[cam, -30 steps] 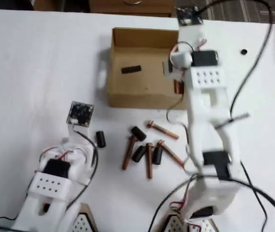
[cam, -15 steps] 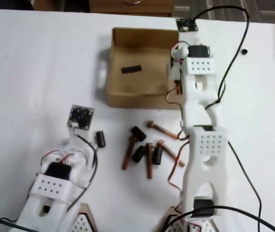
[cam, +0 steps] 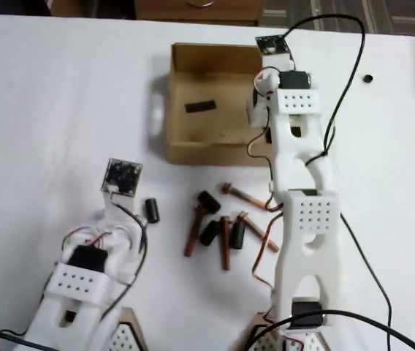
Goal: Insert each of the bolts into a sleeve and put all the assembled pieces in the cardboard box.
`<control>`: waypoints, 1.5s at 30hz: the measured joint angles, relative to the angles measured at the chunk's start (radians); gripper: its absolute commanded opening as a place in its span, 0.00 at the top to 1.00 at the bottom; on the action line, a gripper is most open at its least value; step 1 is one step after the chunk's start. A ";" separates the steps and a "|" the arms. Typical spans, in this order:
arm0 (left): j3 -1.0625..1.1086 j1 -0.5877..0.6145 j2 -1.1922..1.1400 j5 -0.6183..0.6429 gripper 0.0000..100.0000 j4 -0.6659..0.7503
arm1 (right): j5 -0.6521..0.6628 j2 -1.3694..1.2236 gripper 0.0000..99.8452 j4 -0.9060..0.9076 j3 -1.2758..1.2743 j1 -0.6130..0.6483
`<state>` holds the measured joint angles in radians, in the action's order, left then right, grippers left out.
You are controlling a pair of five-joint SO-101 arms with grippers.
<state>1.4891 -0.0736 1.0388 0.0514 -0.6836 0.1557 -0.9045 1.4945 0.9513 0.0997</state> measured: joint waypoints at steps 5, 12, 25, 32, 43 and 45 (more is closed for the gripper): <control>0.000 0.000 0.000 0.000 0.98 0.000 | 0.000 0.009 0.69 0.095 0.072 0.003; 0.000 0.000 0.000 0.000 0.98 0.000 | 0.000 0.170 0.69 0.249 0.144 0.017; 0.000 0.000 0.000 0.000 0.98 0.000 | 0.000 0.769 0.69 0.252 -0.554 0.103; 0.000 0.000 0.000 0.000 0.98 0.006 | -0.229 0.961 0.69 0.242 -0.977 0.219; 0.054 0.000 0.000 -0.002 0.98 0.112 | -0.517 0.973 0.69 0.078 -1.312 0.308; 0.054 0.000 0.000 -0.002 0.98 0.112 | -0.525 0.973 0.69 0.069 -1.321 0.308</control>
<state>1.5428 -0.0736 1.0388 0.0499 -0.5715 -0.3690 0.0683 1.5635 -0.3698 0.4081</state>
